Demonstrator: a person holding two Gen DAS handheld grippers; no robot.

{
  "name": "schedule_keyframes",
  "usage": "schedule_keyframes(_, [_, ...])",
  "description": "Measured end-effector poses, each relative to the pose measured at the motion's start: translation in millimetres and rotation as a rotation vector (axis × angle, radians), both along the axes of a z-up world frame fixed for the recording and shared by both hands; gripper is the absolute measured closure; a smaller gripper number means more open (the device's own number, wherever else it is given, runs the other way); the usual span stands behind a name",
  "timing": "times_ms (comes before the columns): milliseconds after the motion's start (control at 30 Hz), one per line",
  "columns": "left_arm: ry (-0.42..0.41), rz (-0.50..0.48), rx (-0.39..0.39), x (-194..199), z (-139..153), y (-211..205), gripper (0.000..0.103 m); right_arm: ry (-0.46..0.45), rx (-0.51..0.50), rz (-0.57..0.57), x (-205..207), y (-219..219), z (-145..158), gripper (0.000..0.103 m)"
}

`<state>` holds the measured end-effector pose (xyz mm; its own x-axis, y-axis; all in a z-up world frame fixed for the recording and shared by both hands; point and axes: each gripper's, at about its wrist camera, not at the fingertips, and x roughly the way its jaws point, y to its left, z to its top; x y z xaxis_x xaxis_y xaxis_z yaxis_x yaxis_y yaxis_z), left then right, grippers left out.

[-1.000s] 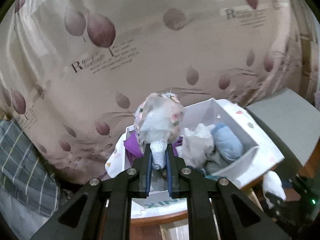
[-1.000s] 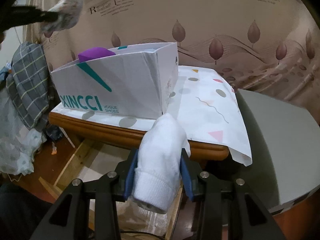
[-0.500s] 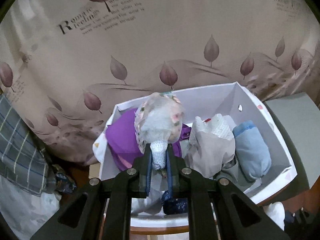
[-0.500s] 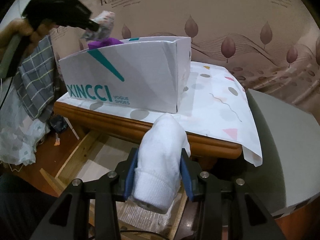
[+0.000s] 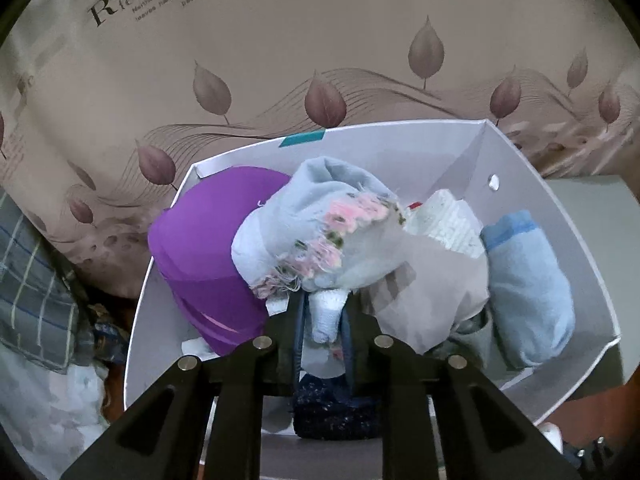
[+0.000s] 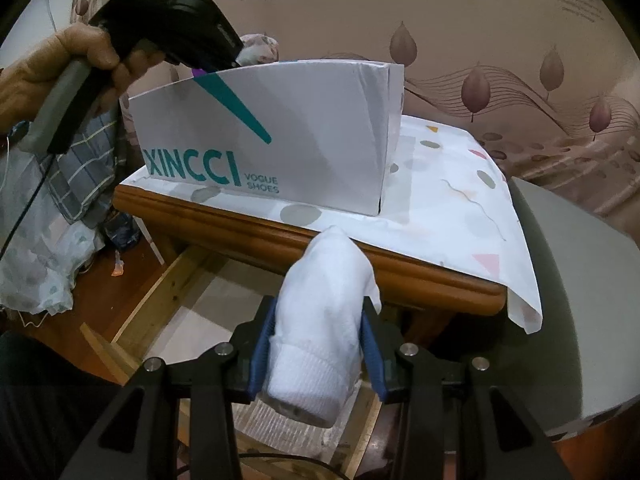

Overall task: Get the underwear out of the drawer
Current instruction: 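Open the left tool to drop the cloth into the box and withdraw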

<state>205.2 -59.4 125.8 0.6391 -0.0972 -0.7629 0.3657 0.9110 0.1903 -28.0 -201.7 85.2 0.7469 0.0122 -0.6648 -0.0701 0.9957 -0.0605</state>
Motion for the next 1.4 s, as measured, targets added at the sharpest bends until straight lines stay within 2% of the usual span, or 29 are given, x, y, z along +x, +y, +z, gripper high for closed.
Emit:
schedule_keyframes(167, [0.0, -0.007, 0.026, -3.5, -10.0, -5.6, 0.073, 0.008, -0.007, 0.006, 0.8, 2.3, -2.7, 0.062])
schedule_keyframes(300, [-0.02, -0.016, 0.017, -7.8, -8.0, -9.0, 0.054, 0.019, -0.011, 0.008, 1.9, 3.1, -5.5, 0.062])
schedule_keyframes(400, [-0.05, -0.008, 0.039, -10.7, -6.1, -11.3, 0.044, 0.017, -0.014, 0.01, 1.7, 3.5, -5.9, 0.062])
schedule_keyframes(533, [-0.088, -0.008, 0.046, -16.7, -0.6, -9.0, 0.04, 0.027, -0.019, 0.01, 2.4, 5.6, -7.0, 0.062])
schedule_keyframes(733, [-0.119, 0.0, -0.001, -28.9, 14.1, -1.6, 0.034, 0.032, -0.032, 0.006, 4.8, 6.2, -9.8, 0.062])
schedule_keyframes(1033, [-0.232, -0.035, -0.034, -86.1, 34.8, 13.7, 0.025, 0.034, -0.052, -0.003, 6.9, 6.1, -15.0, 0.062])
schedule_keyframes(1233, [-0.233, 0.02, -0.094, -123.9, 19.0, 40.5, 0.024, -0.021, -0.089, 0.022, 1.6, 14.3, -7.7, 0.062])
schedule_keyframes(1333, [-0.252, 0.067, -0.086, -143.2, 3.2, 58.3, 0.019, -0.043, -0.127, 0.046, -4.8, 23.0, 0.3, 0.062])
schedule_keyframes(1400, [-0.247, 0.094, -0.078, -154.2, -10.9, 71.8, 0.016, -0.039, -0.113, 0.055, -9.5, 25.6, 5.9, 0.062])
